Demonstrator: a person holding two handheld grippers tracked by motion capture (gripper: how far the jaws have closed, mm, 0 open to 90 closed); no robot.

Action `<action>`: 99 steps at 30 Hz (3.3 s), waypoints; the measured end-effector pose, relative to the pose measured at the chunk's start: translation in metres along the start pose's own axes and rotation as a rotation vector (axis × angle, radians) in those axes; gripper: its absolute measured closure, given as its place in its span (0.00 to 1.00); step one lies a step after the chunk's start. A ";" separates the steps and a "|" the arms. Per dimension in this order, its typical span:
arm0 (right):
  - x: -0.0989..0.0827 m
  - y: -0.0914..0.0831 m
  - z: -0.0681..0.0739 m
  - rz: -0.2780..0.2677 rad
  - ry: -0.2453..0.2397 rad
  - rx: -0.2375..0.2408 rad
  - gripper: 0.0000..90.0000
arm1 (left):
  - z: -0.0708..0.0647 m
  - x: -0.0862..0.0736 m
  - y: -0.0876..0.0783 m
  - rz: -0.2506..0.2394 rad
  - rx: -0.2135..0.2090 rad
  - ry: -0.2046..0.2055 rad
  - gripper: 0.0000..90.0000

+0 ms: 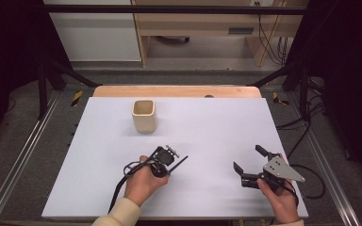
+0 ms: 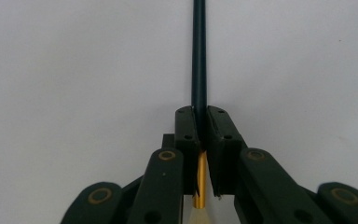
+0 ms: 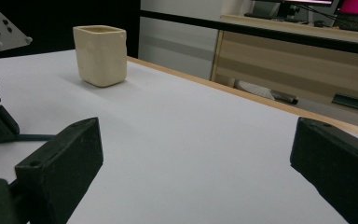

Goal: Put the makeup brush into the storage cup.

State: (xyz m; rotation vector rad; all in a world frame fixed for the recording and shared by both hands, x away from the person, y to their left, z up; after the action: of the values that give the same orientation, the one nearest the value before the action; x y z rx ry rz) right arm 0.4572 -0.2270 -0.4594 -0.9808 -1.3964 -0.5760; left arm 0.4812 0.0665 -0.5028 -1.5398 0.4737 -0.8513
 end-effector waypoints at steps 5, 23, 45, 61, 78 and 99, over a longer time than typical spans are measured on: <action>0.000 0.000 0.000 0.001 0.000 0.000 0.03 | 0.001 0.000 -0.004 -0.017 -0.006 0.012 0.92; 0.000 0.001 0.002 0.008 -0.011 0.002 0.03 | -0.003 0.004 -0.015 -0.058 -0.001 0.084 0.92; 0.000 0.006 0.014 0.033 -0.071 0.022 0.03 | 0.010 -0.003 -0.045 -0.198 -0.004 0.104 0.93; 0.017 0.050 0.082 0.117 -0.401 0.086 0.06 | 0.046 -0.032 -0.062 -0.342 -0.031 0.088 0.93; 0.022 0.072 0.116 0.117 -0.490 0.123 0.06 | 0.057 -0.052 -0.071 -0.409 -0.045 0.079 0.93; 0.023 0.100 0.164 0.137 -0.673 0.157 0.18 | 0.049 -0.052 -0.065 -0.397 -0.062 0.119 0.93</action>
State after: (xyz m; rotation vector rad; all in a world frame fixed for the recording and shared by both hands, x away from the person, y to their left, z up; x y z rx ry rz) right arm 0.4547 -0.0345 -0.4761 -1.1861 -1.9089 -0.0151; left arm 0.4729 0.1472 -0.4513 -1.6744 0.2831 -1.2492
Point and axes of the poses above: each handheld gripper's, and its own axes: y roughly forward along the jaws, x roughly out of its top, z roughly to its left, the point moved 6 cm from there along y, roughly forward along the jaws, and after that the axes turned 4 degrees about z, right-handed, at the moved point
